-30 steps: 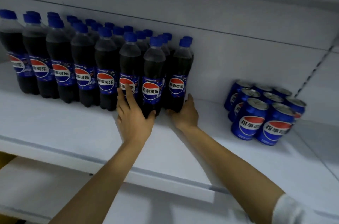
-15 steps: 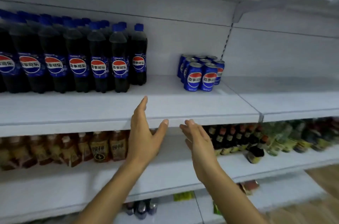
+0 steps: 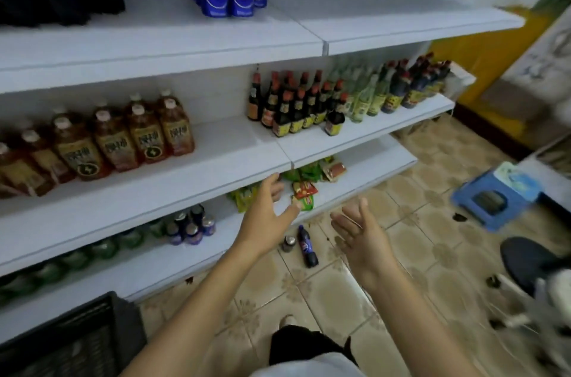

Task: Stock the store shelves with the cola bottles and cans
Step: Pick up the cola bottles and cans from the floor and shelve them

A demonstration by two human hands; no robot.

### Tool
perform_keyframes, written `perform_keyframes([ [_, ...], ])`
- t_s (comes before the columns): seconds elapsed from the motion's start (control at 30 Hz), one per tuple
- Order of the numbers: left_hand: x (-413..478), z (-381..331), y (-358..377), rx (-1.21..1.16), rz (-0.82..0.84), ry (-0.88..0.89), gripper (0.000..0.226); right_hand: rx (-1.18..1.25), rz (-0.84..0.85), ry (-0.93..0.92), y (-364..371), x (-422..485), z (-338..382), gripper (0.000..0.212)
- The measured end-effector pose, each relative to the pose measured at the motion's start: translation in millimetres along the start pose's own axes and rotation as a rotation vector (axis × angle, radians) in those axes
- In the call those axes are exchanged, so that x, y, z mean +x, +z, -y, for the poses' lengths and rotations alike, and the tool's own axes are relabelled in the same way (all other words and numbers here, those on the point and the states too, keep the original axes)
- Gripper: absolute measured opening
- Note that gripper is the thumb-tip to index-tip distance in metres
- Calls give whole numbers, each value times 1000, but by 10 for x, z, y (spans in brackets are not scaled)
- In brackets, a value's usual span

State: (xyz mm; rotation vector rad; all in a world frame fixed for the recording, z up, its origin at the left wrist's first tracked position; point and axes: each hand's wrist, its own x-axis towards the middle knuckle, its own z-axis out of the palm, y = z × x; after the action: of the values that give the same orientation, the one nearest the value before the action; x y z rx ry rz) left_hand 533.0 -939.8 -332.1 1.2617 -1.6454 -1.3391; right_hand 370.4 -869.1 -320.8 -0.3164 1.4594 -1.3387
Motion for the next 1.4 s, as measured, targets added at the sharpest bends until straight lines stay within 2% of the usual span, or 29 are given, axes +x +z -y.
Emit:
perform_keyframes([
  [0.13,93,75,396,10,84,-39,64,10,-77,22,-360,9,-20,42],
  [0.27,366,263,827,-31,99,-176,69,3,-173,65,-857,170,5,45],
  [0.43,845,493,1603,-40,189,-323,69,-33,-265,161,-1531,680,30,35],
  [0.57,1332,720,2208,-8,210,-457,69,-61,-247,275,-1912,1433,73,33],
  [0.8,2088,1237,2985,78,235,-705,41,-172,-151,401,-2233,2888,106,22],
  [0.87,2228,1468,3115,107,245,-755,40,-239,-116,430,-2323,3300,-8,17],
  [0.93,2321,1770,3227,124,267,-834,42,-309,-117,461,-2433,3708,-228,14],
  [1.03,2418,2383,3348,179,332,-925,21,-407,-187,487,-2599,4311,-751,12],
  [1.13,2504,3028,3461,195,400,-1079,32,-502,-206,555,-2685,4792,-1409,26],
  [1.23,2729,3684,3556,260,521,-1047,21,-601,-196,597,-2702,5156,-2054,42],
  [1.3,2931,4139,3640,276,573,-1065,26,-662,-171,619,-2691,5365,-2517,44],
  [1.33,3011,4349,3699,280,572,-1084,26,-688,-153,625,-2685,5461,-2737,43],
  [1.4,3143,4767,3808,282,536,-1105,12,-758,-98,633,-2669,5665,-3161,45],
])
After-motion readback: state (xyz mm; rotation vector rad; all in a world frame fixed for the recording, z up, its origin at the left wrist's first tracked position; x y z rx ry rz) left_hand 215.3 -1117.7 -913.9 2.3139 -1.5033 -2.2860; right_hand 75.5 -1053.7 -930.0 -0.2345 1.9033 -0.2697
